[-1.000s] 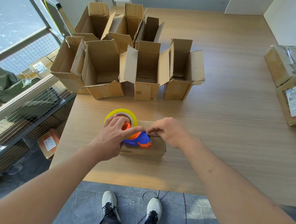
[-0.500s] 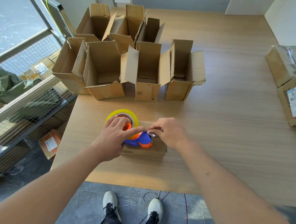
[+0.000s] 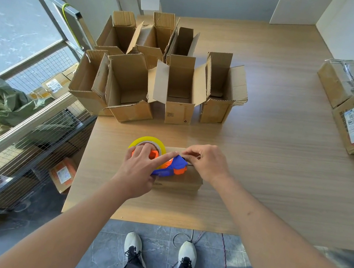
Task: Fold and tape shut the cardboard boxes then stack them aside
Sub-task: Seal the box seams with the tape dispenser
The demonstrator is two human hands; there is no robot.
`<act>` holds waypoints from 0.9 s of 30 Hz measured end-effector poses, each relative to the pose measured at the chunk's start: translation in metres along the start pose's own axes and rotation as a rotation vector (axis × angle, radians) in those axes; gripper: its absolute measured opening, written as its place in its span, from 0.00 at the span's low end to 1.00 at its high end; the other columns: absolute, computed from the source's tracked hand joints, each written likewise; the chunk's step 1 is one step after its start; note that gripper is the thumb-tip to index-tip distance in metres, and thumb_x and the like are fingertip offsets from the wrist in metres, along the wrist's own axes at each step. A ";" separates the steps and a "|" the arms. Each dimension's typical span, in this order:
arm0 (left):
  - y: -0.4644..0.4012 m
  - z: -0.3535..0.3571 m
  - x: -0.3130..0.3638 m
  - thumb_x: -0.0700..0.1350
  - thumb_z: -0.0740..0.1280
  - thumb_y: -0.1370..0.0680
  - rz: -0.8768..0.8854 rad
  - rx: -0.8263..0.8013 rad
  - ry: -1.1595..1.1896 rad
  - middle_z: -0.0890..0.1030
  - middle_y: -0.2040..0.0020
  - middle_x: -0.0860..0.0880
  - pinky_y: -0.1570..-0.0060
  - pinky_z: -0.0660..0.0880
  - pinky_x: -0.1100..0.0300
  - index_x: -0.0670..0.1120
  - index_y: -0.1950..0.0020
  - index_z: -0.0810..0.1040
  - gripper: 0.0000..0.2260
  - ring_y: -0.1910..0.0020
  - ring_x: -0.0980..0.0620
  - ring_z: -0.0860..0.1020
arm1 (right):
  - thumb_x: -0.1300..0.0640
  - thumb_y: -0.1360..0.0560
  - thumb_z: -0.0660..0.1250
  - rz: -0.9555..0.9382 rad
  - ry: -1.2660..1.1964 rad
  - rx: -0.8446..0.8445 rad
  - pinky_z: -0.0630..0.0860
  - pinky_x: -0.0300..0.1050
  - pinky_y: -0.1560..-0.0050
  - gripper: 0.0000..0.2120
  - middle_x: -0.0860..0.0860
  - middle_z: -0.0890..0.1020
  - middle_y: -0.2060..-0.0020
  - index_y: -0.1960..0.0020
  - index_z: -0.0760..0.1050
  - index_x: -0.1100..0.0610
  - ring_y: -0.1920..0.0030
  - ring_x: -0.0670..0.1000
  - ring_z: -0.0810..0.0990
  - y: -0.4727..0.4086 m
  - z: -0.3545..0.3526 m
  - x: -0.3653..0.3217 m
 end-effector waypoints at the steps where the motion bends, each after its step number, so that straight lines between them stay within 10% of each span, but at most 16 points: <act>1: 0.001 0.002 0.001 0.47 0.74 0.27 -0.005 0.001 0.004 0.70 0.38 0.48 0.33 0.63 0.45 0.71 0.22 0.50 0.45 0.36 0.43 0.70 | 0.48 0.23 0.73 0.011 0.003 -0.004 0.79 0.45 0.55 0.05 0.41 0.87 0.54 0.48 0.86 0.43 0.52 0.45 0.82 0.001 0.001 0.001; 21: 0.005 0.011 -0.011 0.49 0.75 0.26 0.066 0.018 -0.005 0.70 0.38 0.48 0.32 0.65 0.45 0.70 0.19 0.49 0.46 0.36 0.43 0.71 | 0.66 0.28 0.75 0.221 -0.228 0.138 0.75 0.30 0.57 0.11 0.41 0.84 0.68 0.62 0.84 0.51 0.64 0.38 0.82 0.046 -0.028 0.044; 27: 0.002 0.009 -0.012 0.50 0.73 0.24 0.077 -0.016 -0.006 0.70 0.36 0.48 0.31 0.64 0.45 0.71 0.20 0.45 0.45 0.33 0.43 0.69 | 0.65 0.23 0.72 0.427 -0.483 0.061 0.85 0.54 0.51 0.09 0.53 0.84 0.68 0.59 0.84 0.55 0.65 0.52 0.83 0.055 -0.028 0.057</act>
Point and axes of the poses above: each hand's wrist, its own y-axis away from the middle knuckle, its own z-axis out of the palm, x = y × z, the point moved 3 cm from there along -y, towards the middle knuckle
